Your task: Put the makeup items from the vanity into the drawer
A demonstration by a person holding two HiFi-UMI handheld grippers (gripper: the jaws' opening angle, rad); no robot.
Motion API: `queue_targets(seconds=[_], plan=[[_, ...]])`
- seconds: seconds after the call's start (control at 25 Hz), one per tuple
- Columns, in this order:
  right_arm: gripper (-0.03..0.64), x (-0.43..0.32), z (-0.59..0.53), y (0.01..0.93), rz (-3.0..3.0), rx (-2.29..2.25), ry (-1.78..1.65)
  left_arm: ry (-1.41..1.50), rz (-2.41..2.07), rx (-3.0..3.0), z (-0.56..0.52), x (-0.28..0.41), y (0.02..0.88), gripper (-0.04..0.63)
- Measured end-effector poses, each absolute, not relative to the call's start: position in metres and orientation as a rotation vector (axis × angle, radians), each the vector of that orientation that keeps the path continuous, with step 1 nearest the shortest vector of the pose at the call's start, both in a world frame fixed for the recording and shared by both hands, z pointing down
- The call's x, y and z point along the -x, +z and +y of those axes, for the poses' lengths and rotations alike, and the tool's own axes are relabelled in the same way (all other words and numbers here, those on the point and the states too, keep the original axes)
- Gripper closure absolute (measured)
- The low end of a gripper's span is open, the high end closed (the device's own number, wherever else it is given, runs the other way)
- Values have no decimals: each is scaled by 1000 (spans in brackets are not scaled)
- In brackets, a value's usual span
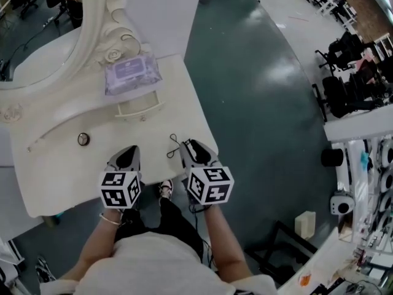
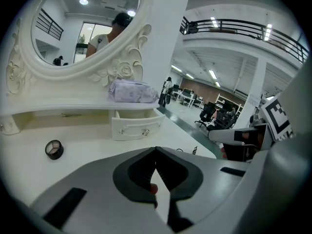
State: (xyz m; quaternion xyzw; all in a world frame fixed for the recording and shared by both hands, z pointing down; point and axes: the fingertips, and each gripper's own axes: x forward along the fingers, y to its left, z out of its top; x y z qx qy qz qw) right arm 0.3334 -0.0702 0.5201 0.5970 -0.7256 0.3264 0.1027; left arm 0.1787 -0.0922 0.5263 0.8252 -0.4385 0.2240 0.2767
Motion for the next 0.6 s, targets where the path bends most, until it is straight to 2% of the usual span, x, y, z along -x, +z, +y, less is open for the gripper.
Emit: queue_targets(seconds=[0.36,0.6], plan=[[406,-348,-69,551,-2148,-1635,883,656,-1174,-2199,-93,-192,552,592],[364,-347,-73,572,-2185,-1459,836,686,-1156,-2168,-86,-198,572,592]])
